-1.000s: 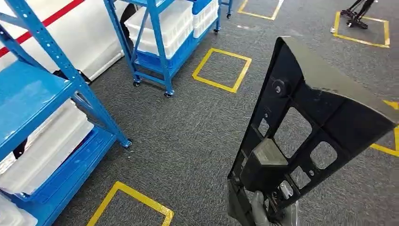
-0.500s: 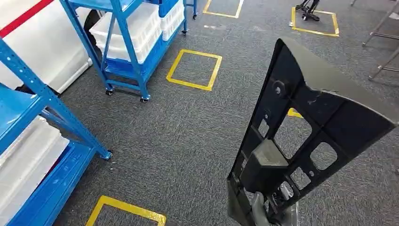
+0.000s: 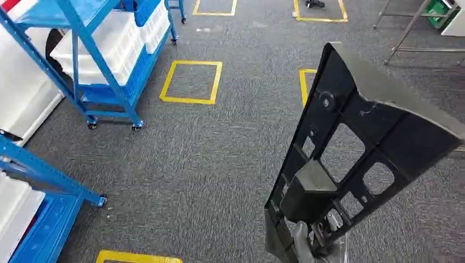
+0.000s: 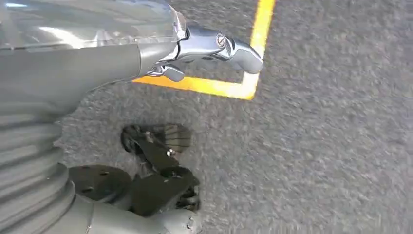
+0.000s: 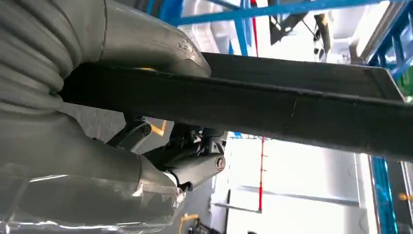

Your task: Take the parts from the cabinet and place them on the table.

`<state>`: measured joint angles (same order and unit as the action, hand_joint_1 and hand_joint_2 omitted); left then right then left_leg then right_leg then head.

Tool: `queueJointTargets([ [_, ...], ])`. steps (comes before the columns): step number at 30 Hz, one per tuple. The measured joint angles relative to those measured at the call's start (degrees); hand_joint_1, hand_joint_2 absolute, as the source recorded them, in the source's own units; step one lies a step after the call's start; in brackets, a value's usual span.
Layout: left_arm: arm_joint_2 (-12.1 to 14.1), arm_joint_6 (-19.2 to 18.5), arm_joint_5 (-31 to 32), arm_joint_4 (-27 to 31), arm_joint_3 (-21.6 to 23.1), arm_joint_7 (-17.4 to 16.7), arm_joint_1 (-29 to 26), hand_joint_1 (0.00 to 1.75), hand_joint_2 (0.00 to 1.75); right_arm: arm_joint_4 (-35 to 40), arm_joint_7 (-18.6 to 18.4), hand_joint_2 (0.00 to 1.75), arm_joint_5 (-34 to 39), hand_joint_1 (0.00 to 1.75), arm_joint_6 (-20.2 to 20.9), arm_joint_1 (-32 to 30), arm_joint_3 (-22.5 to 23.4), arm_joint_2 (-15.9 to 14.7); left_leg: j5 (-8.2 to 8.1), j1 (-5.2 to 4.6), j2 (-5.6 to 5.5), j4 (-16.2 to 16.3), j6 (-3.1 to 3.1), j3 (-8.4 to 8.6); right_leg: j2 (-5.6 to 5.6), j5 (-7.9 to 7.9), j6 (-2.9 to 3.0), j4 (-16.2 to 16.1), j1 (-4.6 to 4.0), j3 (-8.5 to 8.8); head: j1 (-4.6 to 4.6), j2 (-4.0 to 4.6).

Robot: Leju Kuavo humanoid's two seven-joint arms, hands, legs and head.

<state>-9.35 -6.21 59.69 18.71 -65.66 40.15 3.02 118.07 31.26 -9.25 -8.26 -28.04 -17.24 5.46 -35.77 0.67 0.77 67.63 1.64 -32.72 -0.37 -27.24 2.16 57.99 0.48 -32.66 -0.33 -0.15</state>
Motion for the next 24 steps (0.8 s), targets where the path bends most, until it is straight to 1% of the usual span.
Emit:
queueJointTargets([
  [1, 0.0, 0.0, 0.0, 0.0, 0.0, 0.0, -0.1, 0.0, 1.75, 0.0, 0.0, 1.75, -0.1, 1.75, 0.1, 0.0, 0.0, 0.0, -1.46, 0.0, -0.25, 4.1, -0.01, -1.99, -0.71, -0.01, 0.11, 0.0, -0.17, -0.03, 0.0, 0.0],
  [2, 0.0, 0.0, 0.1, 0.0, 0.0, 0.0, -0.2, 0.0, 1.75, 0.0, 0.0, 1.75, -0.1, 1.75, 0.2, 0.0, 0.0, 0.0, -1.82, 0.0, -0.29, 7.0, -0.13, -3.58, -1.63, 0.0, 0.15, 0.1, -0.34, -0.06, 0.0, 0.0],
  [3, 0.0, 0.1, 0.1, 0.0, 0.0, 0.0, -0.3, 0.0, 1.75, 0.0, 0.0, 1.75, -0.3, 1.75, 0.1, 0.0, 0.0, 0.0, -0.77, -0.02, -0.31, 6.8, -0.33, -3.74, -2.45, -0.03, 0.19, 0.3, -0.48, -0.05, -0.04, 0.0],
  [4, 0.0, 0.2, 0.2, 0.0, 0.0, 0.0, -0.3, 0.0, 1.75, 0.0, 0.0, 1.75, -0.4, 1.75, 0.1, 0.0, 0.0, 0.0, 1.44, -0.03, -0.4, 4.3, -0.57, -2.92, -3.29, -0.05, 0.21, 0.4, -0.56, -0.05, 0.0, 0.0],
  [5, 0.0, 0.3, 0.3, 0.0, 0.0, 0.0, -0.3, 0.0, 1.75, 0.0, 0.0, 1.75, -0.4, 1.75, 0.1, 0.0, 0.0, 0.0, 4.36, -0.06, -0.75, -0.2, -0.87, -1.1, -4.19, -0.1, 0.22, 0.6, -0.61, 0.0, -0.02, -0.02],
  [6, 0.0, 0.4, 0.3, 0.0, 0.0, 0.0, -0.2, 0.0, 1.75, 0.0, 0.0, 1.75, -0.5, 1.75, 0.1, 0.0, 0.1, 0.1, 7.38, -0.07, -2.09, -5.7, -1.25, 1.19, -5.05, -0.15, 0.15, 0.7, -0.62, 0.07, 0.0, 0.0],
  [7, 0.1, 0.4, 0.3, 0.0, 0.0, 0.0, -0.2, 0.0, 1.75, 0.0, 0.0, 1.75, -0.6, 1.75, 0.1, 0.0, 0.1, 0.2, 7.37, -0.06, -5.24, -8.3, -1.57, 2.33, -5.56, -0.15, 0.06, 0.7, -0.48, -0.07, -0.09, 0.0],
  [8, 0.2, 0.4, 0.3, 0.0, 0.0, 0.0, -0.3, 0.0, 1.75, 0.0, 0.0, 1.75, -0.7, 1.75, 0.1, 0.1, 0.1, 0.2, 7.44, -0.01, -5.66, -9.7, -1.57, 2.59, -6.33, -0.12, -0.31, 1.1, -0.65, -0.4, -0.09, 0.0],
  [9, 0.2, 0.4, 0.3, 0.0, 0.0, 0.0, -0.2, 0.0, 1.75, 0.0, 0.1, 1.75, -0.8, 1.75, 0.1, 0.0, 0.1, 0.3, 7.24, -0.25, -5.15, -9.6, -1.47, 2.57, -6.91, 0.13, -0.76, 1.0, -0.27, -0.78, 0.02, 0.0],
  [10, 0.2, 0.4, 0.3, 0.0, 0.0, 0.0, -0.1, 0.0, 1.75, 0.0, 0.1, 1.75, -0.9, 1.75, 0.1, 0.0, 0.2, 0.3, 7.22, -0.45, -4.71, -9.6, -1.57, 2.61, -7.53, 0.26, -1.13, 0.9, -0.05, -0.94, -0.04, 0.0],
  [11, 0.2, 0.4, 0.3, 0.0, 0.0, 0.0, 0.0, 0.0, 1.75, 0.0, 0.1, 1.75, -1.0, 1.75, 0.1, -0.2, 0.2, 0.3, 7.36, -0.52, -4.05, -9.8, -1.8, 2.82, -8.16, 0.47, -1.54, 0.6, 0.02, -1.03, 0.0, 0.0],
  [12, 0.2, 0.4, 0.3, 0.0, 0.0, 0.0, 0.1, 0.0, 1.75, 0.0, 0.1, 1.75, -1.0, 1.75, 0.0, -0.2, 0.2, 0.3, 7.99, 0.16, -3.35, -10.9, -2.41, 3.04, -8.06, 0.32, -1.86, 0.9, -0.29, -1.06, -0.2, 0.0],
  [13, 0.2, 0.4, 0.3, 0.0, 0.0, 0.0, 0.1, 0.0, 1.75, 0.0, 0.2, 1.75, -1.1, 1.75, -0.1, -0.2, 0.3, 0.3, 8.25, 0.01, -2.4, -11.3, -2.65, 3.37, -4.42, -0.69, -1.9, 2.1, -0.41, -1.58, -0.15, 0.0],
  [14, 0.2, 0.4, 0.3, 0.0, 0.0, 0.0, 0.0, 0.0, 1.75, 0.0, 0.2, 1.75, -1.1, 1.75, -0.2, -0.1, 0.3, 0.3, 8.33, -0.08, -1.72, -11.5, -2.97, 3.42, -1.95, -2.87, -2.1, 5.0, -0.47, -3.07, -0.51, 0.0],
  [15, 0.2, 0.4, 0.3, 0.0, 0.0, 0.0, -0.1, 0.0, 1.75, 0.0, 0.2, 1.75, -1.2, 1.75, -0.2, 0.1, 0.3, 0.3, 8.32, -0.21, -0.85, -11.5, -2.99, 3.36, -0.96, -5.18, -2.37, 9.2, -0.28, -5.19, -0.52, 0.0],
  [16, 0.3, 0.4, 0.3, 0.0, 0.0, 0.0, -0.3, 0.0, 1.75, 0.0, 0.2, 1.75, -1.2, 1.75, -0.3, 0.0, 0.4, 0.3, 8.23, -0.33, 0.09, -11.5, -3.08, 3.35, -0.46, -7.06, -2.6, 13.6, -0.06, -7.35, -0.5, 0.0],
  [17, 0.3, 0.4, 0.3, 0.0, 0.0, 0.0, -0.4, 0.0, 1.75, 0.0, 0.2, 1.75, -1.2, 1.75, -0.3, 0.0, 0.4, 0.3, 8.16, -0.36, 1.01, -11.4, -3.11, 3.32, -0.25, -7.85, -2.85, 16.6, 0.14, -8.86, -0.48, 0.0],
  [18, 0.3, 0.4, 0.3, 0.0, 0.0, 0.0, -0.3, 0.0, 1.75, 0.0, 0.2, 1.75, -1.3, 1.75, -0.3, -0.1, 0.4, 0.3, 8.07, -0.36, 1.8, -11.4, -3.02, 3.34, -0.1, -7.32, -3.07, 17.1, 0.35, -9.2, -0.55, 0.0],
  [19, 0.3, 0.4, 0.3, 0.0, 0.0, 0.0, -0.3, 0.0, 1.75, -0.1, 0.1, 1.75, -1.3, 1.75, -0.3, -0.1, 0.5, 0.3, 7.92, -0.33, 2.56, -11.3, -2.88, 3.41, 0.22, -5.57, -3.29, 15.2, 0.56, -8.19, -0.5, 0.0],
  [20, 0.3, 0.4, 0.3, 0.0, 0.0, 0.0, -0.3, 0.0, 1.75, -0.1, 0.2, 1.75, -1.3, 1.75, -0.3, -0.1, 0.6, 0.3, 7.7, -0.28, 3.25, -11.2, -2.71, 3.49, 0.71, -3.32, -3.45, 11.4, 0.75, -6.13, -0.55, -0.02],
  [21, 0.2, 0.4, 0.3, 0.0, 0.0, 0.0, -0.3, 0.0, 1.75, -0.1, 0.2, 1.75, -1.3, 1.75, -0.3, 0.0, 0.6, 0.3, 7.4, -0.2, 3.94, -11.0, -2.37, 3.7, 1.8, -0.75, -3.44, 5.7, 0.82, -2.92, -0.52, 0.0],
  [22, 0.2, 0.3, 0.3, 0.0, 0.0, 0.0, -0.3, 0.0, 1.75, -0.1, 0.2, 1.75, -1.3, 1.75, -0.4, 0.0, 0.6, 0.3, 7.06, -0.28, 4.5, -10.7, -1.95, 3.98, 4.43, -0.32, -3.28, 1.3, 0.72, -0.67, -0.57, -0.02],
  [23, 0.2, 0.3, 0.3, 0.0, 0.0, 0.0, -0.3, 0.0, 1.75, -0.1, 0.1, 1.75, -1.3, 1.75, -0.4, 0.1, 0.6, 0.3, 6.71, -0.71, 5.01, -10.4, -1.48, 3.77, 4.72, -0.53, -2.78, 1.0, 0.04, -0.5, -0.55, 0.0],
  [24, 0.2, 0.3, 0.3, 0.0, 0.0, 0.0, -0.3, 0.0, 1.75, 0.0, 0.1, 1.75, -1.3, 1.75, -0.4, 0.0, 0.6, 0.3, 6.6, -0.65, 5.44, -10.5, -1.23, 4.0, 3.78, -0.47, -2.28, 1.1, 0.08, -0.6, -0.26, 0.0],
])
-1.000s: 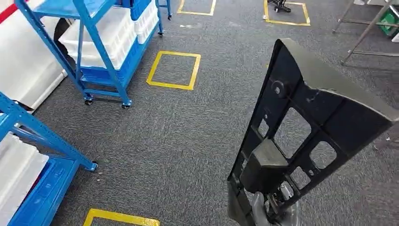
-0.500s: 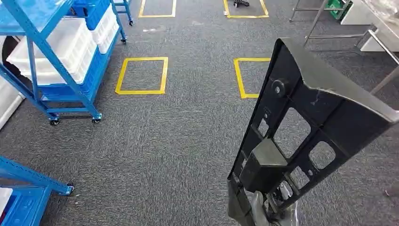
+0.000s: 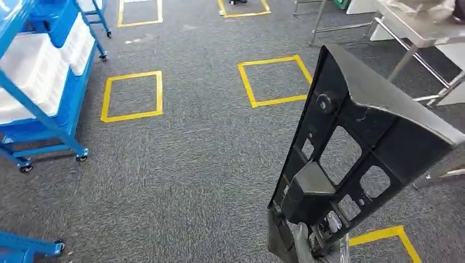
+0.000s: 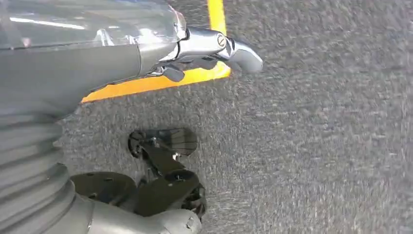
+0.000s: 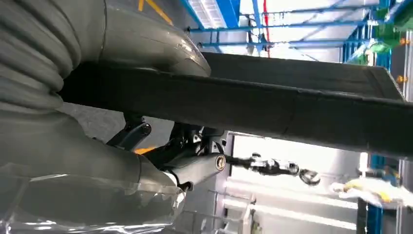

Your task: Take the parts from the cabinet and place them on the table.

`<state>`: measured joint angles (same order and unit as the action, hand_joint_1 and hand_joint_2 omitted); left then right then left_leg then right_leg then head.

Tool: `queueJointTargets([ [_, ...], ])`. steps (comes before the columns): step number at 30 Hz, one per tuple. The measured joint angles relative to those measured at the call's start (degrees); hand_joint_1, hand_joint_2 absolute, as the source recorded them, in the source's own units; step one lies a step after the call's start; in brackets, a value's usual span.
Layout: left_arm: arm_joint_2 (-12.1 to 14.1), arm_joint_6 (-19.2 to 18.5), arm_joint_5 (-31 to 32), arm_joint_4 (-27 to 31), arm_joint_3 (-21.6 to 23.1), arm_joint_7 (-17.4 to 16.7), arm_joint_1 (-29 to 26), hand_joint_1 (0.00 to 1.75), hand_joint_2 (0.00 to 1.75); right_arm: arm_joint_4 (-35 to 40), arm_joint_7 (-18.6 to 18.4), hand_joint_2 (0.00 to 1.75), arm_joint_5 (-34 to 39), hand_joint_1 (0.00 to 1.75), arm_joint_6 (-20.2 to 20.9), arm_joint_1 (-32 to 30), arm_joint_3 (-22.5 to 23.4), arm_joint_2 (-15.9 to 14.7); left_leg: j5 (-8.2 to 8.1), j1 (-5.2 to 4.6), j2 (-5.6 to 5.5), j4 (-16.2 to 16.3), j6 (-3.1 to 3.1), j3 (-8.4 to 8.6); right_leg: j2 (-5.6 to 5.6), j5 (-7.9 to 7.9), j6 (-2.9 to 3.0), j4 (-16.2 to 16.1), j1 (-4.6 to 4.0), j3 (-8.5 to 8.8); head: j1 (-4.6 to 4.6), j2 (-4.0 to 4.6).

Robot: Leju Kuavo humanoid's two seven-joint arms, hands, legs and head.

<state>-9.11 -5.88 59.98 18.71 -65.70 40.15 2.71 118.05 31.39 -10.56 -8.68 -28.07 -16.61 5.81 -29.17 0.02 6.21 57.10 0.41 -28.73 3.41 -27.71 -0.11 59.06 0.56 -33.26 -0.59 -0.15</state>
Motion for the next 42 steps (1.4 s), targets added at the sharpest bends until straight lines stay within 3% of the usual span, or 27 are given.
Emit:
queueJointTargets([
  [3, 0.0, 0.0, 0.0, 0.0, 0.0, 0.0, 0.6, 0.0, 1.75, 0.1, -0.1, 1.75, -0.1, 1.75, -0.1, -0.7, 0.1, 0.0, -0.37, 0.19, 1.49, -0.1, 0.82, 0.91, -1.86, 0.06, 0.99, -0.4, -0.06, -0.04, -0.13, -0.02],
  [5, 0.0, 0.0, 0.0, 0.0, 0.0, 0.0, 0.6, 0.0, 1.75, 0.2, -0.1, 1.75, -0.1, 1.75, 0.0, -1.1, 0.1, 0.0, -3.39, 0.67, -4.27, 3.6, 1.29, -0.61, -2.74, 0.35, 1.69, -0.7, 0.22, 0.14, 0.39, 0.0],
  [6, 0.0, 0.1, 0.0, 0.0, 0.0, 0.0, 0.4, 0.0, 1.75, 0.2, -0.1, 1.75, -0.1, 1.75, 0.0, -1.0, 0.1, 0.0, -5.61, 0.67, -5.27, 7.6, 1.3, -2.48, -3.32, 0.39, 1.97, -0.7, 0.2, 0.06, 0.37, 0.0],
  [8, 0.0, 0.1, 0.0, 0.0, 0.0, 0.0, 0.1, 0.0, 1.75, 0.2, -0.1, 1.75, -0.1, 1.75, -0.1, -1.0, 0.1, 0.0, -9.2, 0.66, -5.74, 16.7, 1.38, -6.85, -4.86, 0.4, 2.15, -0.6, -0.04, 0.03, 0.43, 0.0],
  [10, 0.0, 0.1, 0.0, 0.0, 0.0, 0.0, 0.0, 0.0, 1.75, 0.2, -0.1, 1.75, -0.1, 1.75, -0.1, -1.1, 0.1, 0.0, -7.67, 0.67, -5.82, 17.7, 1.19, -7.77, -6.56, 0.39, 2.15, -0.4, -0.15, 0.09, 0.44, -0.02],
  [12, 0.0, 0.1, 0.0, 0.0, 0.0, 0.0, 0.1, 0.0, 1.75, 0.2, -0.1, 1.75, -0.1, 1.75, -0.1, -1.1, 0.1, 0.0, -2.27, 0.67, -6.52, 9.5, 0.81, -4.42, -8.27, 0.38, 2.12, -0.3, -0.17, 0.23, 0.46, -0.02],
  [13, 0.0, 0.1, 0.0, 0.0, 0.0, 0.0, 0.1, 0.0, 1.75, 0.2, -0.1, 1.75, -0.1, 1.75, -0.1, -1.1, 0.1, 0.0, 0.32, 0.75, -8.33, 4.4, 0.61, -2.24, -9.03, 0.37, 2.0, -0.2, -0.11, 0.26, 0.46, 0.0],
  [14, 0.0, 0.1, 0.0, 0.0, -0.1, 0.0, 0.0, 0.0, 1.75, 0.2, -0.1, 1.75, -0.1, 1.75, -0.1, -1.1, 0.1, 0.0, 0.06, 0.88, -12.16, 1.9, 0.31, -1.41, -9.64, 0.38, 1.69, 0.0, -0.22, 0.02, 0.39, 0.0],
  [15, 0.0, 0.1, 0.0, 0.0, -0.1, 0.0, 0.0, 0.0, 1.75, 0.2, -0.1, 1.75, -0.1, 1.75, -0.1, -1.0, 0.1, 0.0, -0.01, 1.01, -12.14, 0.9, 0.29, -1.32, -10.5, 0.45, 1.23, 0.3, -0.2, -0.43, 0.37, 0.0],
  [18, 0.0, 0.2, 0.0, 0.0, -0.1, 0.0, 0.0, 0.0, 1.75, 0.2, -0.3, 1.75, -0.1, 1.75, -0.2, -1.2, 0.1, 0.0, 0.35, 0.51, -10.05, 0.9, -0.48, -1.05, -12.67, 1.25, -0.18, -0.5, 0.24, -0.98, 0.44, 0.0],
  [19, -0.1, 0.2, 0.1, 0.0, -0.1, 0.0, 0.1, 0.0, 1.75, 0.2, -0.3, 1.75, -0.1, 1.75, -0.3, -1.2, 0.1, 0.0, 0.92, 1.04, -9.06, 0.0, -1.15, -0.89, -11.06, 1.01, -0.27, 0.0, 0.1, -1.1, 0.29, 0.0],
  [20, -0.1, 0.2, 0.2, 0.0, -0.1, 0.0, 0.2, 0.0, 1.75, 0.2, -0.3, 1.75, -0.1, 1.75, -0.5, -1.2, 0.1, 0.0, 1.08, 0.9, -8.36, -0.2, -1.42, -0.79, -7.24, -0.29, -0.44, 1.3, -0.23, -1.65, 0.06, 0.0],
  [21, -0.1, 0.2, 0.2, 0.0, -0.1, 0.0, 0.2, 0.0, 1.75, 0.2, -0.4, 1.75, -0.1, 1.75, -0.5, -1.1, 0.1, 0.0, 1.14, 0.8, -7.55, -0.3, -1.72, -0.82, -5.17, -2.58, -0.62, 4.4, -0.24, -3.22, -0.2, 0.0],
  [23, 0.0, 0.2, 0.3, 0.0, -0.1, 0.0, -0.2, 0.0, 1.75, 0.2, -0.5, 1.75, 0.0, 1.75, -0.7, -1.0, 0.1, 0.0, 1.04, 0.5, -5.6, -0.3, -1.83, -0.87, -3.93, -6.85, -1.02, 13.4, 0.01, -7.42, -0.2, 0.0],
  [25, 0.0, 0.2, 0.6, 0.0, -0.2, 0.0, -0.2, 0.0, 1.75, 0.2, -0.6, 1.75, 0.1, 1.75, -1.0, -1.1, 0.1, 0.0, 0.91, 0.42, -3.76, -0.2, -1.82, -0.86, -3.72, -6.84, -1.25, 16.3, 0.22, -8.8, -0.2, -0.02],
  [26, 0.0, 0.2, 0.7, 0.0, -0.2, 0.0, -0.2, 0.0, 1.75, 0.2, -0.7, 1.75, 0.2, 1.75, -1.1, -1.0, 0.1, 0.0, 0.76, 0.43, -2.97, -0.2, -1.72, -0.78, -3.49, -4.96, -1.29, 13.9, 0.26, -7.47, -0.22, 0.0],
  [28, 0.0, 0.2, 0.7, 0.0, -0.2, 0.0, -0.1, 0.0, 1.75, 0.2, -0.7, 1.75, 0.5, 1.75, -1.2, -1.0, 0.1, 0.0, 0.43, 0.43, -1.68, -0.2, -1.41, -0.31, -1.93, -0.35, -1.01, 4.2, 0.19, -1.88, -0.24, 0.0],
  [29, 0.0, 0.2, 0.8, 0.0, -0.2, 0.0, 0.0, 0.0, 1.75, 0.2, -0.7, 1.75, 0.5, 1.75, -1.2, -1.0, 0.1, 0.0, 0.21, 0.31, -1.21, -0.2, -1.13, 0.03, 1.04, 0.21, -0.54, 0.0, -0.13, 0.53, -0.24, 0.0],
  [30, 0.0, 0.2, 0.8, 0.0, -0.2, 0.0, 0.0, 0.0, 1.75, 0.2, -0.7, 1.75, 0.5, 1.75, -1.2, -0.9, 0.1, 0.0, -0.18, -0.08, -0.66, 0.0, -0.63, 0.04, 1.24, -0.16, -0.03, -0.7, -0.68, 0.85, -0.24, 0.0],
  [33, 0.0, 0.2, 0.9, 0.0, -0.2, -0.1, 0.5, 0.0, 1.75, 0.2, -0.8, 1.75, 1.0, 1.75, -1.2, -1.0, 0.1, 0.0, -0.32, -0.04, 1.08, -0.2, 0.01, 0.73, -0.85, -0.12, 0.68, -0.7, -0.98, 0.37, -0.02, 0.0],
  [34, 0.0, 0.2, 1.0, 0.0, -0.2, -0.1, 0.6, 0.0, 1.75, 0.2, -0.8, 1.75, 1.0, 1.75, -1.2, -1.0, 0.1, 0.0, -0.85, 0.06, 0.76, 0.0, 0.51, 0.62, -1.57, 0.31, 1.25, -1.3, -0.29, 0.77, -0.09, 0.0],
  [35, 0.0, 0.3, 1.2, 0.1, -0.2, -0.1, 0.6, 0.0, 1.75, 0.2, -0.7, 1.75, 1.1, 1.75, -1.2, -1.0, 0.1, 0.0, -1.85, 0.34, -2.41, 1.3, 0.81, 0.36, -2.01, 0.44, 1.48, -1.5, -0.24, 0.83, 0.17, 0.0],
  [36, 0.0, 0.3, 1.2, 0.1, -0.2, -0.1, 0.5, 0.0, 1.75, 0.2, -0.7, 1.75, 1.2, 1.75, -1.2, -0.8, 0.0, 0.0, -3.84, 0.43, -4.48, 4.3, 0.91, -0.98, -2.48, 0.5, 1.87, -1.5, -0.17, 0.75, 0.33, -0.02],
  [38, 0.0, 0.4, 1.2, 0.1, -0.2, -0.2, 0.2, 0.0, 1.75, 0.0, -0.8, 1.75, 1.3, 1.75, -1.2, -0.7, 0.0, 0.0, -8.23, 0.56, -5.68, 13.8, 1.16, -5.48, -3.95, 0.55, 2.0, -1.5, -0.21, 0.66, 0.33, 0.0],
  [39, 0.0, 0.4, 1.2, 0.1, -0.2, -0.2, 0.1, 0.0, 1.75, 0.0, -0.8, 1.75, 1.4, 1.75, -1.2, -0.7, 0.0, 0.0, -8.93, 0.56, -5.69, 17.2, 1.27, -7.25, -4.8, 0.56, 2.0, -1.5, -0.24, 0.66, 0.33, 0.0],
  [40, 0.0, 0.4, 1.3, 0.1, -0.2, -0.2, -0.1, 0.0, 1.75, -0.2, -0.8, 1.75, 1.4, 1.75, -1.2, -0.7, 0.0, 0.0, -8.55, 0.57, -5.69, 17.9, 1.27, -7.79, -5.46, 0.56, 2.0, -1.4, -0.24, 0.69, 0.35, 0.0],
  [42, 0.0, 0.4, 1.3, 0.2, -0.2, -0.2, -0.1, 0.0, 1.75, -0.2, -0.8, 1.75, 1.4, 1.75, -1.3, -0.7, 0.0, 0.0, -3.9, 0.68, -5.9, 12.2, 1.09, -5.72, -7.32, 0.53, 1.95, -1.1, -0.19, 0.78, 0.35, 0.0],
])
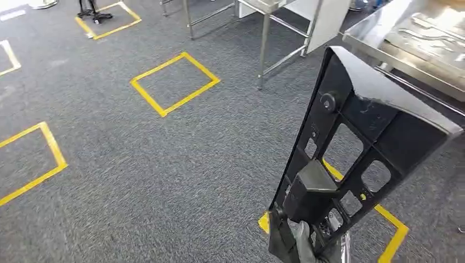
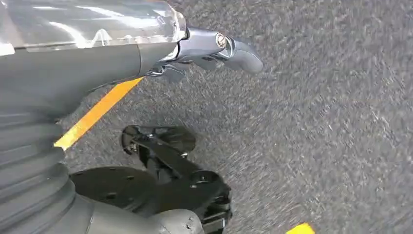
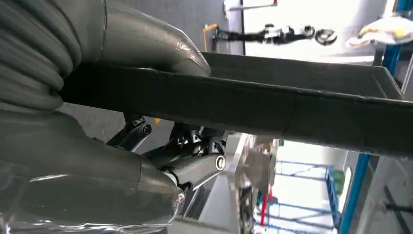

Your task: Take the parts from the cabinet and place them on the table.

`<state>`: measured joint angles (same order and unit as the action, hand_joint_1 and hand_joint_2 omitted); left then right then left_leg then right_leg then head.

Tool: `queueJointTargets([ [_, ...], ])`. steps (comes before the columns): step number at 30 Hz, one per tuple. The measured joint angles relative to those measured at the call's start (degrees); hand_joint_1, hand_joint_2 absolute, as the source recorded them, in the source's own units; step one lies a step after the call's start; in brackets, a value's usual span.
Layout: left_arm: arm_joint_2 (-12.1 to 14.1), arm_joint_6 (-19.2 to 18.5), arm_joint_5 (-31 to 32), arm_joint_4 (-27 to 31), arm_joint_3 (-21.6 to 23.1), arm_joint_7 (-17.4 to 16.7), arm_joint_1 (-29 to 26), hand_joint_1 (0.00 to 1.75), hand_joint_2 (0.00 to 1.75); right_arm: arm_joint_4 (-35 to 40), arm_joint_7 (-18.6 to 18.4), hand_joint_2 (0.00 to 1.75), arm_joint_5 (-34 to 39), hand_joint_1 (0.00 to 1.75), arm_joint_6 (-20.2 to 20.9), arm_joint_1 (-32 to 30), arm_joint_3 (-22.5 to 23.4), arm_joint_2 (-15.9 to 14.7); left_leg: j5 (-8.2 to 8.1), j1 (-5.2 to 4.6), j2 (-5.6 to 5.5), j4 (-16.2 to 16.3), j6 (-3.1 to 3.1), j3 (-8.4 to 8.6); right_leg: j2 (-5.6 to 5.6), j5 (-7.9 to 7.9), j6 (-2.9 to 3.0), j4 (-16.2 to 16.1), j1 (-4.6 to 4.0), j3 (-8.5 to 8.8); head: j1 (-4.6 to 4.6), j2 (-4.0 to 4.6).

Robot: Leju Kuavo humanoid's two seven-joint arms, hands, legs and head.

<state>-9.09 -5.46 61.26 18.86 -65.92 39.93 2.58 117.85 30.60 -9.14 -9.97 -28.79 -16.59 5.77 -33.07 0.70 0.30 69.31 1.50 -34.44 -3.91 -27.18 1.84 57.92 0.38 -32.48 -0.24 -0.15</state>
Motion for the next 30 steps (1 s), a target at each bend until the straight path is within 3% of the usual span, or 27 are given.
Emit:
queueJointTargets([
  [1, 0.0, 0.0, 0.0, 0.0, 0.0, 0.0, 0.0, 0.0, 1.75, 0.0, 0.0, 1.75, 0.0, 1.75, 0.0, 0.0, 0.0, 0.0, 2.89, 0.13, -0.93, -5.0, -0.05, 2.12, -0.81, -0.11, -0.18, 0.3, 0.07, 0.03, -0.02, 0.0],
  [2, 0.1, 0.0, 0.0, 0.0, 0.0, 0.0, -0.1, 0.0, 1.75, 0.0, 0.0, 1.75, 0.0, 1.75, -0.1, 0.0, 0.0, 0.0, 4.67, 0.39, -3.83, -9.4, -0.13, 3.81, -1.37, -0.28, -0.44, 0.6, 0.17, -0.19, 0.02, 0.0],
  [3, 0.1, 0.0, 0.0, 0.0, 0.0, 0.0, -0.1, 0.0, 1.75, 0.0, 0.0, 1.75, 0.0, 1.75, -0.1, 0.1, 0.0, 0.0, 3.78, 0.46, -6.68, -10.4, -0.33, 4.04, -2.01, -0.36, -0.85, 1.1, -0.13, -0.65, -0.02, 0.0],
  [6, 0.1, 0.1, 0.0, 0.0, 0.0, 0.0, -0.1, 0.0, 1.75, 0.0, 0.0, 1.75, 0.1, 1.75, -0.1, -0.1, 0.0, 0.0, 3.88, -0.07, -5.0, -10.7, -1.34, 4.2, -4.06, 0.24, -2.2, 0.9, 0.38, -1.4, -0.04, 0.0],
  [7, 0.1, 0.1, 0.0, 0.1, 0.0, 0.0, 0.0, 0.0, 1.75, 0.0, 0.0, 1.75, 0.2, 1.75, -0.2, -0.1, 0.0, 0.0, 4.28, 0.36, -4.13, -11.2, -1.93, 4.26, -4.95, 0.48, -2.63, 0.8, 0.3, -1.67, -0.07, 0.0],
  [8, 0.0, 0.1, 0.0, 0.1, 0.0, -0.1, 0.1, 0.0, 1.75, 0.0, 0.0, 1.75, 0.2, 1.75, -0.2, -0.2, 0.0, 0.0, 4.67, 0.53, -3.12, -11.6, -2.46, 4.38, -3.17, -0.03, -2.62, 1.5, 0.42, -1.79, -0.07, 0.0],
  [9, 0.0, 0.2, 0.0, 0.2, 0.0, 0.0, 0.1, 0.0, 1.75, 0.0, 0.0, 1.75, 0.2, 1.75, -0.2, -0.2, 0.0, 0.0, 4.78, 0.43, -2.33, -11.9, -2.85, 4.43, 0.66, -2.0, -2.81, 3.7, 0.04, -2.9, -0.81, -0.02],
  [10, 0.0, 0.2, 0.0, 0.2, 0.0, 0.0, -0.1, 0.0, 1.75, 0.0, 0.0, 1.75, 0.2, 1.75, -0.2, -0.1, 0.0, 0.0, 4.77, 0.27, -1.48, -11.9, -2.91, 4.33, 2.26, -4.22, -3.08, 7.2, 0.01, -4.59, -0.9, 0.0],
  [12, 0.0, 0.2, 0.0, 0.2, 0.0, 0.0, -0.3, 0.0, 1.75, -0.1, 0.0, 1.75, 0.2, 1.75, -0.2, 0.0, 0.0, 0.0, 4.63, -0.05, 0.57, -11.9, -3.09, 4.26, 3.43, -8.27, -3.43, 16.2, 0.29, -8.88, -0.85, -0.02],
  [13, 0.0, 0.2, 0.0, 0.2, 0.0, 0.0, -0.4, 0.0, 1.75, -0.2, 0.0, 1.75, 0.2, 1.75, -0.2, -0.1, 0.0, 0.0, 4.58, -0.13, 1.47, -11.8, -3.12, 4.27, 3.57, -8.48, -3.54, 18.4, 0.39, -9.89, -0.85, 0.0],
  [14, 0.0, 0.2, 0.0, 0.2, 0.0, 0.0, -0.3, 0.0, 1.75, -0.2, 0.0, 1.75, 0.2, 1.75, -0.2, -0.2, 0.0, 0.0, 4.47, -0.17, 2.26, -11.8, -3.06, 4.36, 3.72, -7.26, -3.54, 17.5, 0.4, -9.31, -0.85, -0.02],
  [16, 0.0, 0.2, 0.0, 0.2, 0.0, 0.0, -0.1, 0.0, 1.75, -0.3, 0.0, 1.75, 0.2, 1.75, -0.2, -0.2, 0.0, 0.0, 4.17, -0.23, 3.61, -11.8, -2.9, 4.77, 4.57, -2.63, -3.14, 8.8, 0.31, -4.39, -0.87, 0.0],
  [17, 0.0, 0.2, 0.0, 0.2, 0.0, 0.0, -0.1, 0.0, 1.75, -0.3, 0.0, 1.75, 0.2, 1.75, -0.2, -0.1, 0.0, 0.0, 4.0, -0.29, 4.16, -11.9, -2.7, 5.11, 6.15, -0.62, -2.68, 3.5, 0.1, -1.24, -0.87, -0.02],
  [18, 0.0, 0.2, 0.0, 0.2, 0.0, 0.0, -0.1, 0.0, 1.75, -0.3, 0.0, 1.75, 0.2, 1.75, -0.2, -0.1, 0.0, 0.0, 3.77, -0.49, 4.66, -11.8, -2.4, 5.35, 9.54, -1.17, -1.93, 0.3, -0.6, 0.32, -0.83, 0.0],
  [22, 0.0, 0.2, 0.0, 0.2, 0.0, 0.0, 0.2, 0.0, 1.75, -0.3, 0.0, 1.75, 0.3, 1.75, -0.2, -0.2, 0.0, -0.1, 3.36, -0.77, 6.95, -12.2, -1.3, 6.32, 6.54, -0.73, -1.15, -0.1, -0.85, 0.1, -0.92, 0.0],
  [23, 0.0, 0.2, 0.0, 0.2, 0.0, 0.0, 0.1, 0.0, 1.75, -0.3, 0.1, 1.75, 0.3, 1.75, -0.2, -0.3, 0.0, 0.0, 2.79, -0.57, 6.13, -12.0, -0.93, 6.28, 5.99, -0.24, -0.73, -0.8, 0.08, 0.73, -0.85, 0.0],
  [24, 0.0, 0.2, 0.0, 0.2, 0.0, 0.0, 0.2, 0.0, 1.75, -0.3, 0.1, 1.75, 0.3, 1.75, -0.2, -0.2, 0.0, -0.1, 1.51, -0.54, 3.35, -10.3, -0.76, 5.76, 5.48, -0.13, -0.46, -1.1, 0.05, 0.78, -0.5, 0.0],
  [25, 0.0, 0.1, 0.1, 0.2, 0.0, -0.1, 0.1, 0.0, 1.75, -0.3, 0.1, 1.75, 0.4, 1.75, -0.2, -0.1, 0.0, 0.0, -0.94, -0.32, 1.33, -6.3, -0.66, 3.94, 4.84, -0.03, -0.19, -1.0, 0.09, 0.7, -0.37, 0.0],
  [27, 0.0, 0.0, 0.4, 0.2, 0.0, -0.2, -0.1, 0.0, 1.75, -0.3, 0.0, 1.75, 0.4, 1.75, -0.2, -0.1, 0.0, -0.1, -4.77, -0.07, 0.17, 2.6, -0.31, -0.33, 3.4, -0.06, -0.09, -1.0, 0.06, 0.6, -0.26, 0.0],
  [28, 0.0, 0.0, 0.5, 0.2, -0.1, -0.3, -0.2, 0.0, 1.75, -0.3, 0.0, 1.75, 0.4, 1.75, -0.2, -0.1, 0.0, 0.0, -5.31, -0.03, 0.15, 5.6, -0.18, -1.94, 2.48, -0.06, -0.09, -0.9, 0.05, 0.6, -0.26, -0.02],
  [29, 0.0, -0.1, 0.6, 0.2, -0.1, -0.3, -0.3, 0.0, 1.75, -0.4, 0.0, 1.75, 0.4, 1.75, -0.2, -0.1, 0.0, -0.1, -4.3, 0.02, 0.14, 5.6, -0.14, -2.19, 1.6, -0.08, -0.12, -0.8, 0.07, 0.65, -0.24, -0.02],
  [30, 0.0, -0.2, 0.6, 0.2, -0.1, -0.3, -0.3, 0.0, 1.75, -0.4, -0.1, 1.75, 0.4, 1.75, -0.2, -0.1, 0.0, 0.0, -2.1, 0.13, 0.07, 3.1, -0.08, -1.38, 0.74, -0.15, -0.22, -0.6, 0.12, 0.68, -0.26, 0.0],
])
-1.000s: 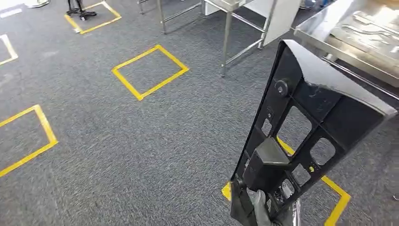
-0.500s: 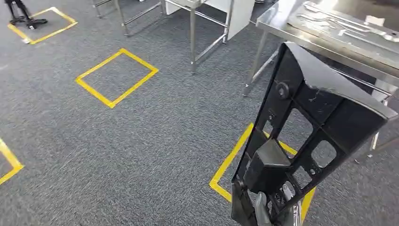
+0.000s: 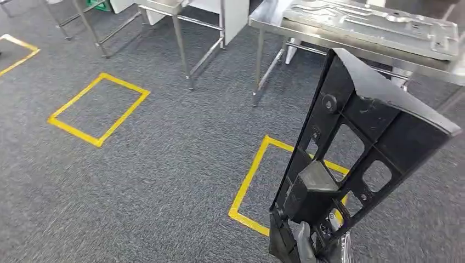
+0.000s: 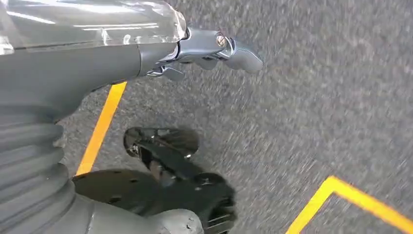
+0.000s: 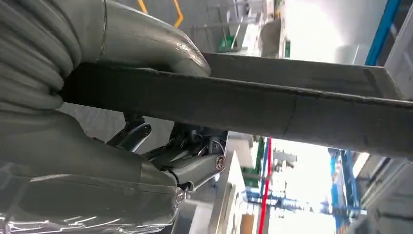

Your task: Take the parts from the cabinet and place them on the table.

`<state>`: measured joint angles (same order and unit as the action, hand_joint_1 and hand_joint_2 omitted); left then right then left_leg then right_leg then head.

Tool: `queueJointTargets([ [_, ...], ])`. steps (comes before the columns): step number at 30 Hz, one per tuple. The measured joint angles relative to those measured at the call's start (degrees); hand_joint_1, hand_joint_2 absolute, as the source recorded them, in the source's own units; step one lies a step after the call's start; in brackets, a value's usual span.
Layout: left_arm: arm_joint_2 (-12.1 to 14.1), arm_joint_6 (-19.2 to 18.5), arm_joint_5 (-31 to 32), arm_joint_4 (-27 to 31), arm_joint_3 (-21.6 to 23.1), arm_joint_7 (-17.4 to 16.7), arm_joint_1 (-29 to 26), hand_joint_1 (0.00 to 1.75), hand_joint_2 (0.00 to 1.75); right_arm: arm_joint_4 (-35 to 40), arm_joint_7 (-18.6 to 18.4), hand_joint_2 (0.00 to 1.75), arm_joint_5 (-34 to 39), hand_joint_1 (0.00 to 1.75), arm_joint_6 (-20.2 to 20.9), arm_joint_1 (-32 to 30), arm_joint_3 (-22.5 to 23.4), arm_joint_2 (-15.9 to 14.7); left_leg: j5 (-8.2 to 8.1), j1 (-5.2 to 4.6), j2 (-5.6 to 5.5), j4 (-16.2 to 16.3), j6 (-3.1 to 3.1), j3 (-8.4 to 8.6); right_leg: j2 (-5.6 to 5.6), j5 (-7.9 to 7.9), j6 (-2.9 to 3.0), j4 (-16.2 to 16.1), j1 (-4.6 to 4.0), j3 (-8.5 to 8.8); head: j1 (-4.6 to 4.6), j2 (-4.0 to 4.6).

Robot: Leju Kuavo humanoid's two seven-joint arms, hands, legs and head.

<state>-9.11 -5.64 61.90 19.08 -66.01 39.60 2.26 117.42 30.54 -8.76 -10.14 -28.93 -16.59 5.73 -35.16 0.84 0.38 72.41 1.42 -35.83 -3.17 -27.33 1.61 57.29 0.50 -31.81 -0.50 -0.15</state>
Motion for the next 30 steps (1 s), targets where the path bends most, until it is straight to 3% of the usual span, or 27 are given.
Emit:
queueJointTargets([
  [1, 0.0, 0.0, 0.1, 0.0, 0.0, 0.0, 0.1, 0.0, 1.75, 0.0, 0.0, 1.75, 0.0, 1.75, 0.0, 0.0, 0.0, 0.0, 3.07, 0.16, -0.25, -4.5, 0.04, 1.78, -0.89, -0.15, -0.22, 0.3, 0.07, 0.03, 0.02, 0.0],
  [2, 0.0, 0.0, 0.2, 0.1, -0.1, 0.0, 0.1, 0.0, 1.75, 0.0, -0.1, 1.75, 0.0, 1.75, 0.0, 0.0, 0.0, 0.0, 5.82, 0.36, -1.25, -9.4, 0.06, 3.8, -1.62, -0.32, -0.47, 0.6, 0.15, 0.05, 0.02, 0.0],
  [3, 0.0, -0.1, 0.4, 0.1, -0.2, 0.0, 0.0, 0.0, 1.75, 0.0, -0.1, 1.75, 0.0, 1.75, 0.0, 0.0, 0.0, 0.0, 6.33, 0.57, -3.78, -13.1, -0.15, 5.58, -2.28, -0.59, -0.8, 1.0, 0.31, -0.13, -0.02, 0.0],
  [4, 0.0, -0.2, 0.6, 0.1, -0.3, -0.1, 0.0, 0.0, 1.75, 0.0, -0.2, 1.75, 0.0, 1.75, 0.0, 0.1, 0.0, 0.0, 5.88, 0.53, -5.88, -13.9, -0.28, 5.52, -2.77, -0.68, -1.17, 1.5, 0.05, -0.54, 0.0, -0.02],
  [7, 0.0, -0.2, 1.1, 0.1, -0.6, -0.2, 0.1, 0.0, 1.75, 0.0, -0.4, 1.75, -0.1, 1.75, 0.1, -0.1, 0.0, 0.0, 6.07, -0.08, -4.13, -13.7, -1.31, 5.54, -4.8, 0.0, -2.48, 1.1, 0.56, -1.24, 0.13, 0.0],
  [8, -0.1, -0.2, 1.1, 0.1, -0.7, -0.2, 0.1, 0.0, 1.75, 0.0, -0.4, 1.75, -0.1, 1.75, 0.0, -0.1, 0.0, 0.0, 6.53, 0.6, -3.36, -14.5, -1.98, 5.64, -5.01, -0.06, -2.76, 1.2, 0.46, -1.45, 0.13, -0.02],
  [9, -0.1, -0.2, 1.2, 0.3, -0.8, -0.2, 0.2, 0.0, 1.75, 0.0, -0.4, 1.75, -0.1, 1.75, 0.0, -0.3, 0.0, 0.0, 6.73, 0.55, -2.5, -14.7, -2.29, 5.77, -1.37, -0.67, -2.94, 2.1, 0.27, -1.66, -0.01, 0.0],
  [10, -0.2, -0.2, 1.2, 0.3, -0.8, -0.1, 0.2, 0.0, 1.75, 0.0, -0.4, 1.75, -0.1, 1.75, 0.0, -0.1, 0.0, 0.0, 6.76, 0.47, -1.91, -14.8, -2.69, 5.79, 1.05, -2.28, -3.13, 4.2, 0.09, -2.67, -0.64, 0.0],
  [12, -0.2, -0.2, 1.3, 0.3, -1.2, -0.1, 0.0, 0.0, 1.75, 0.0, -0.4, 1.75, -0.2, 1.75, 0.0, 0.1, 0.0, 0.0, 6.67, 0.18, -0.13, -14.8, -2.91, 5.64, 2.58, -6.91, -3.48, 13.2, 0.3, -7.22, -0.68, 0.0],
  [13, -0.2, -0.2, 1.3, 0.3, -1.3, -0.1, 0.0, 0.0, 1.75, 0.0, -0.4, 1.75, -0.2, 1.75, 0.0, 0.0, 0.0, 0.0, 6.62, 0.13, 0.71, -14.8, -2.96, 5.61, 2.71, -8.26, -3.58, 16.9, 0.35, -9.07, -0.68, 0.0],
  [14, -0.2, -0.2, 1.3, 0.3, -1.4, -0.1, 0.0, 0.0, 1.75, 0.0, -0.4, 1.75, -0.2, 1.75, 0.0, -0.1, 0.0, 0.0, 6.55, 0.11, 1.64, -14.8, -2.97, 5.6, 2.83, -8.4, -3.67, 19.2, 0.38, -10.24, -0.72, -0.02],
  [15, -0.2, -0.2, 1.3, 0.3, -1.4, -0.1, 0.0, 0.0, 1.75, 0.0, -0.5, 1.75, -0.3, 1.75, 0.0, -0.1, 0.0, 0.0, 6.48, 0.11, 2.35, -14.8, -2.92, 5.7, 2.93, -7.06, -3.71, 18.2, 0.42, -9.78, -0.7, -0.02],
  [16, -0.2, -0.2, 1.4, 0.3, -1.4, -0.1, 0.1, 0.0, 1.75, 0.0, -0.5, 1.75, -0.2, 1.75, 0.0, -0.1, 0.0, 0.0, 6.35, 0.11, 3.05, -14.8, -2.85, 5.84, 3.14, -4.84, -3.61, 14.9, 0.42, -7.97, -0.74, 0.0],
  [17, -0.3, -0.2, 1.4, 0.3, -1.4, -0.1, 0.2, 0.0, 1.75, 0.0, -0.5, 1.75, -0.2, 1.75, 0.0, -0.1, 0.0, 0.0, 6.19, 0.11, 3.71, -14.8, -2.69, 6.14, 3.94, -2.1, -3.33, 9.3, 0.34, -4.89, -0.72, 0.0],
  [18, -0.3, -0.2, 1.4, 0.3, -1.4, -0.1, 0.2, 0.0, 1.75, 0.0, -0.5, 1.75, -0.3, 1.75, 0.0, -0.1, 0.0, 0.0, 6.02, 0.08, 4.23, -14.8, -2.44, 6.46, 5.84, -0.15, -2.87, 4.2, 0.13, -1.94, -0.72, 0.0],
  [19, -0.4, -0.2, 1.5, 0.3, -1.4, -0.1, 0.2, 0.0, 1.75, 0.0, -0.5, 1.75, -0.3, 1.75, 0.0, 0.0, 0.0, 0.0, 5.83, -0.09, 4.69, -14.8, -2.17, 6.69, 8.74, -0.65, -2.45, 1.1, -0.35, -0.44, -0.72, -0.02],
  [20, -0.4, -0.3, 1.6, 0.3, -1.4, -0.1, 0.2, 0.0, 1.75, 0.0, -0.6, 1.75, -0.3, 1.75, 0.0, 0.1, 0.0, 0.0, 5.53, -0.39, 5.21, -14.7, -1.72, 6.71, 8.05, -0.48, -1.99, 0.9, -0.74, -0.48, -0.7, 0.0],
  [23, -0.4, -0.3, 1.9, 0.4, -1.6, -0.1, 0.5, 0.0, 1.75, 0.0, -0.7, 1.75, -0.3, 1.75, -0.1, -0.1, 0.0, -0.1, 5.44, -0.5, 7.04, -15.1, -1.0, 7.49, 6.04, -0.47, -1.35, 0.9, -0.92, -0.92, -0.59, 0.0],
  [24, -0.4, -0.3, 1.9, 0.4, -1.6, 0.0, 0.5, 0.0, 1.75, 0.0, -0.7, 1.75, -0.3, 1.75, -0.1, -0.1, 0.0, -0.1, 4.85, -0.32, 6.63, -14.8, -0.51, 7.48, 5.25, 0.01, -0.78, 0.2, -0.02, -0.33, -0.61, 0.0],
  [25, -0.4, -0.3, 1.9, 0.4, -1.6, 0.0, 0.5, 0.0, 1.75, 0.0, -0.7, 1.75, -0.3, 1.75, -0.1, 0.0, 0.0, -0.1, 3.54, -0.17, 3.36, -13.1, -0.27, 7.01, 4.75, 0.12, -0.45, 0.0, 0.0, -0.29, -0.28, 0.0],
  [26, -0.4, -0.3, 2.0, 0.4, -1.7, 0.0, 0.6, 0.0, 1.75, 0.0, -0.7, 1.75, -0.2, 1.75, -0.1, 0.1, -0.1, -0.1, 1.74, -0.1, 1.69, -10.3, -0.21, 5.79, 4.29, 0.18, -0.22, 0.0, 0.01, -0.36, 0.0, -0.02],
  [27, -0.4, -0.3, 2.1, 0.4, -1.8, 0.0, 0.5, 0.0, 1.75, 0.0, -0.8, 1.75, -0.2, 1.75, -0.1, 0.2, -0.1, -0.1, -0.92, -0.06, 0.51, -5.2, -0.1, 3.36, 3.6, 0.16, -0.03, 0.0, 0.0, -0.42, 0.07, 0.0],
  [28, -0.4, -0.3, 2.2, 0.4, -1.9, 0.0, 0.4, 0.0, 1.75, 0.0, -0.8, 1.75, -0.2, 1.75, -0.1, 0.2, -0.1, -0.1, -2.78, -0.08, 0.12, -0.6, 0.0, 1.07, 2.82, 0.14, 0.06, 0.1, -0.06, -0.44, 0.09, 0.0],
  [29, -0.4, -0.3, 2.2, 0.4, -2.0, 0.0, 0.2, 0.0, 1.75, 0.0, -0.8, 1.75, -0.2, 1.75, -0.1, 0.1, -0.1, -0.1, -3.4, -0.08, 0.08, 3.1, 0.05, -0.89, 1.81, 0.14, 0.06, 0.1, -0.14, -0.41, 0.11, 0.0],
  [30, -0.4, -0.4, 2.3, 0.4, -2.1, 0.0, 0.2, 0.0, 1.75, -0.1, -0.9, 1.75, -0.2, 1.75, -0.1, 0.2, -0.1, -0.1, -2.48, -0.08, 0.07, 3.3, -0.01, -1.26, 1.02, 0.14, 0.06, 0.1, -0.16, -0.31, 0.07, 0.0],
])
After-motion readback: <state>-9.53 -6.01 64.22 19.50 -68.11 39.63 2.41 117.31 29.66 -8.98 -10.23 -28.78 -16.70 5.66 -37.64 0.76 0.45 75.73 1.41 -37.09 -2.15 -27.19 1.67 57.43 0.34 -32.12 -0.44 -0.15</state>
